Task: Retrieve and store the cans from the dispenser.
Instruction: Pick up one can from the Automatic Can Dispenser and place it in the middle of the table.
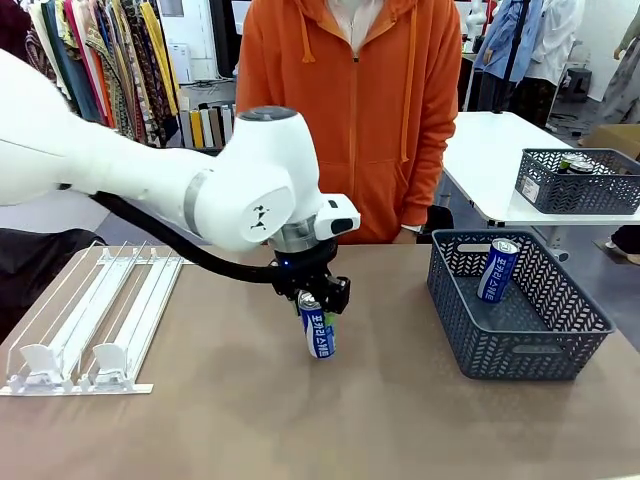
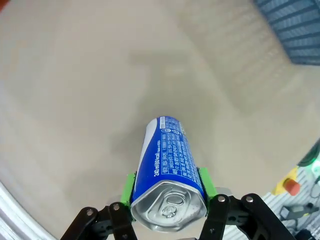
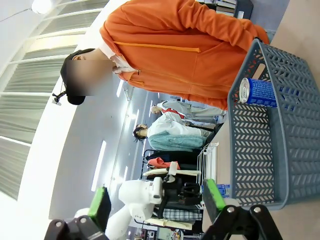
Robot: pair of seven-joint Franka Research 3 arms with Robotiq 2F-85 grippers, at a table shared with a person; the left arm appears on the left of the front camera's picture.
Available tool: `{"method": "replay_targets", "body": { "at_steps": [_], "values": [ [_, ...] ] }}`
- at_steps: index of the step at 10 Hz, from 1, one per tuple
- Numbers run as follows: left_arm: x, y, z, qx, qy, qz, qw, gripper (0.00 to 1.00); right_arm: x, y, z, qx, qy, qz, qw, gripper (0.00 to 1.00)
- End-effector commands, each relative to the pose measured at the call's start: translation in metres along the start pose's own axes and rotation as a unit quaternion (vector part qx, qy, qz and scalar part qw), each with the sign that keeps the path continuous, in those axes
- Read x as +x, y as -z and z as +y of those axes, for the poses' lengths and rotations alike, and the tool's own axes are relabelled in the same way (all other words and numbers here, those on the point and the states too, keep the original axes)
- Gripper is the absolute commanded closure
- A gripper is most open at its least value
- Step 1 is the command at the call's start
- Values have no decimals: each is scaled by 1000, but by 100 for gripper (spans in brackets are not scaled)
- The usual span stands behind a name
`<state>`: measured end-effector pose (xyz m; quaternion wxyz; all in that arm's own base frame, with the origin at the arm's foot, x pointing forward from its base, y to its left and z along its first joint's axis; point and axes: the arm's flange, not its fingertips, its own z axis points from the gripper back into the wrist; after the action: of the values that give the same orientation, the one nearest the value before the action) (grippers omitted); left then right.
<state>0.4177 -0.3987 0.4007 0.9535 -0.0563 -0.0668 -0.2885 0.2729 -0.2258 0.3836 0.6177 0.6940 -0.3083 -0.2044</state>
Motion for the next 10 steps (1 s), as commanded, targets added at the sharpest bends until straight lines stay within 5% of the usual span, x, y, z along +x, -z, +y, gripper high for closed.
{"method": "replay_targets", "body": {
  "at_steps": [1,7,9,10],
  "values": [
    [22,1,0,32,2,15,999,100,-1,-1,5,1,7,4,1000,0],
    [21,12,-3,41,7,31,999,100,-1,-1,5,1,7,4,1000,0],
    [19,11,-6,47,12,27,998,0,-1,-1,5,1,7,4,1000,0],
    [18,7,-7,52,14,19,998,0,-1,-1,5,1,7,4,1000,0]
  ]
}}
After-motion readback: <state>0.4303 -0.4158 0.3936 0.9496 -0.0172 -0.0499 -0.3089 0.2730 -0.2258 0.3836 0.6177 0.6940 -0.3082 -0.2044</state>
